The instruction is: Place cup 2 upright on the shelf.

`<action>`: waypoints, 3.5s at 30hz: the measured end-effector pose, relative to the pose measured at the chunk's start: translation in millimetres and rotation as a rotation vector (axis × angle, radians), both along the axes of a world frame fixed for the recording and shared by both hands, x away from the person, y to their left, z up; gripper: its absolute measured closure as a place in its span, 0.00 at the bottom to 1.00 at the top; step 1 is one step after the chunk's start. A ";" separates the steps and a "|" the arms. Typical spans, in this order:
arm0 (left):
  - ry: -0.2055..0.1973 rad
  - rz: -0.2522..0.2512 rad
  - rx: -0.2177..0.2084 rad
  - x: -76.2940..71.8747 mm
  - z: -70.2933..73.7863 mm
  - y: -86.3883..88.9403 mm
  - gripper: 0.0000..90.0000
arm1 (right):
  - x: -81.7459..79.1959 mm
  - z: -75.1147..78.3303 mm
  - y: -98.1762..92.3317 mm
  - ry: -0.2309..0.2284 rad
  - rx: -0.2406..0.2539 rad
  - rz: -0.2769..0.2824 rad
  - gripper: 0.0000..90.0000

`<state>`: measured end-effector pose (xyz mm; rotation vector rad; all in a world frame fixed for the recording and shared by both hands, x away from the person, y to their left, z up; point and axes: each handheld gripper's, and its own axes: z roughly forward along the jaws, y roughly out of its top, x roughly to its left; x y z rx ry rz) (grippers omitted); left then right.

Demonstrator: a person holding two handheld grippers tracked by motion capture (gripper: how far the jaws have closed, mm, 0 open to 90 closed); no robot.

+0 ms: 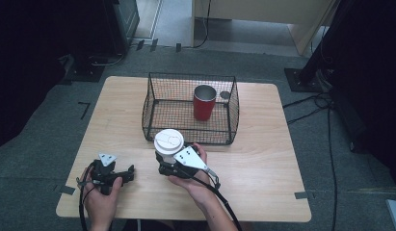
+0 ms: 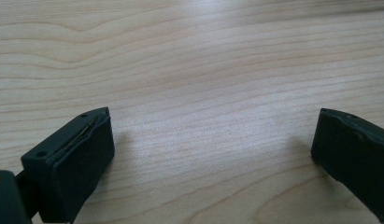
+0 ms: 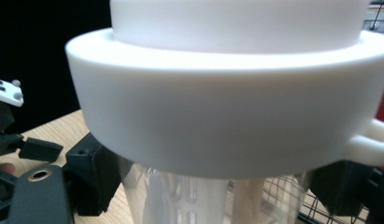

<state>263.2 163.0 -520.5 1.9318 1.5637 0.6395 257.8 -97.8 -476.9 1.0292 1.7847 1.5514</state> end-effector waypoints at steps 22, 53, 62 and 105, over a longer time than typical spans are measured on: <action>0.000 0.001 -0.002 0.0 0.0 -0.1 0.00 | 0.8 44.9 5.7 -0.106 0.046 0.015 0.18; 0.002 -0.001 0.000 -0.1 0.2 0.0 0.00 | 41.8 110.0 14.2 -0.237 0.091 -0.065 0.18; 0.002 -0.001 0.001 0.0 0.2 0.1 0.00 | 62.4 113.2 14.7 -0.246 0.085 -0.103 0.18; 0.000 0.001 -0.003 0.0 0.0 -0.1 0.00 | 167.2 67.0 30.0 -0.136 0.065 -0.155 0.18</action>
